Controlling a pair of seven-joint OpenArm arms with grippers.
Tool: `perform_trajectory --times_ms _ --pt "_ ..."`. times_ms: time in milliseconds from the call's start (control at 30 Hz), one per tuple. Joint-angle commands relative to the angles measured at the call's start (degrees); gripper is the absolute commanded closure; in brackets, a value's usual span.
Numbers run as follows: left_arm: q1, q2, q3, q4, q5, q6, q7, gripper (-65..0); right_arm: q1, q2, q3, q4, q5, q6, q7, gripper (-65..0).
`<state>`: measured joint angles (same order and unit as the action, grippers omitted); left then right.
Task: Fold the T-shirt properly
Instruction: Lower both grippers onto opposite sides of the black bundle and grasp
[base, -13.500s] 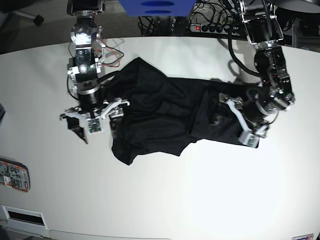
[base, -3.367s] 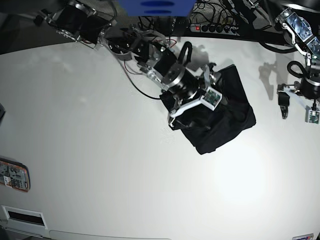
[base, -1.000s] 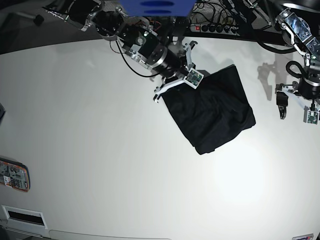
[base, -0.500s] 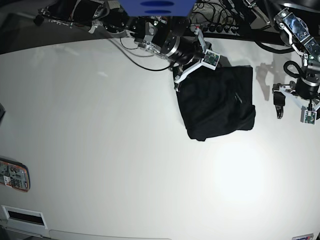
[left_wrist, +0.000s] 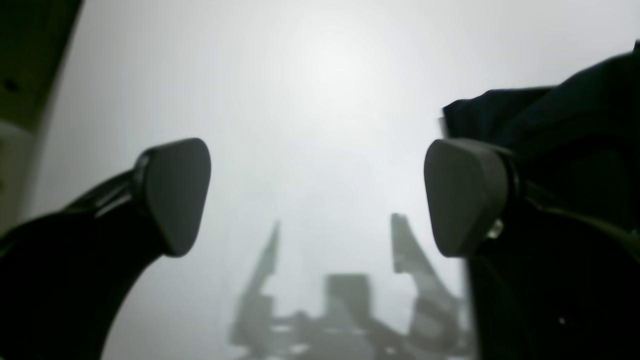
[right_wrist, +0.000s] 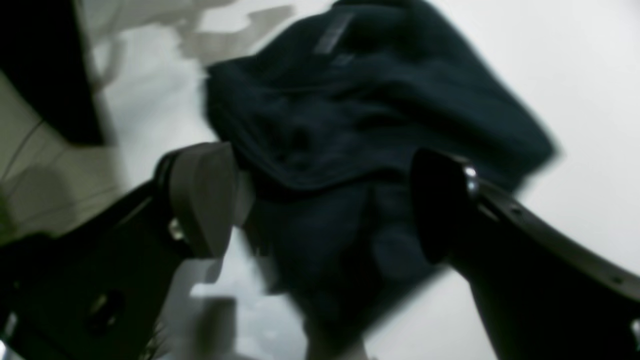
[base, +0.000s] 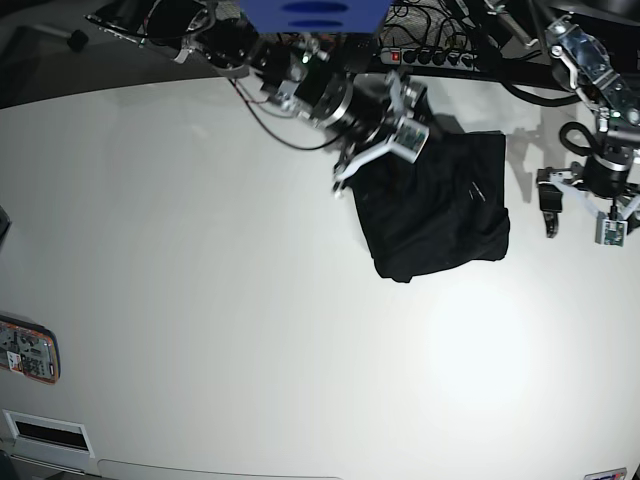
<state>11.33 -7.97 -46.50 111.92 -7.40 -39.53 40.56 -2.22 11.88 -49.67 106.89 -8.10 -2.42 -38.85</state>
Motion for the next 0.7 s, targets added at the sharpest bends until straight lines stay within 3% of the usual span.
perform_trajectory --times_ms 0,167,333,533,667 --pt "-0.12 0.71 2.41 1.00 -0.73 -0.47 -1.13 -65.0 0.77 -0.23 2.51 1.37 -0.47 -0.62 1.53 -51.1" --pt "1.99 3.53 9.01 1.18 -0.65 -0.47 6.70 -65.0 0.94 -0.23 9.63 1.37 -0.47 -0.62 1.53 -51.1" --pt "2.25 3.53 9.27 1.00 -0.12 -0.47 10.48 -65.0 0.86 -0.23 12.97 1.46 -0.47 -0.62 1.36 -51.1" --pt "2.34 3.26 12.87 -7.43 9.38 -0.47 9.51 -65.0 1.12 -0.32 16.48 1.37 -0.47 -0.62 1.36 -51.1" --pt "-0.48 3.18 12.96 -18.16 13.16 -0.47 -0.07 -65.0 1.12 -0.32 17.10 1.20 -0.30 -0.62 1.27 -51.1"
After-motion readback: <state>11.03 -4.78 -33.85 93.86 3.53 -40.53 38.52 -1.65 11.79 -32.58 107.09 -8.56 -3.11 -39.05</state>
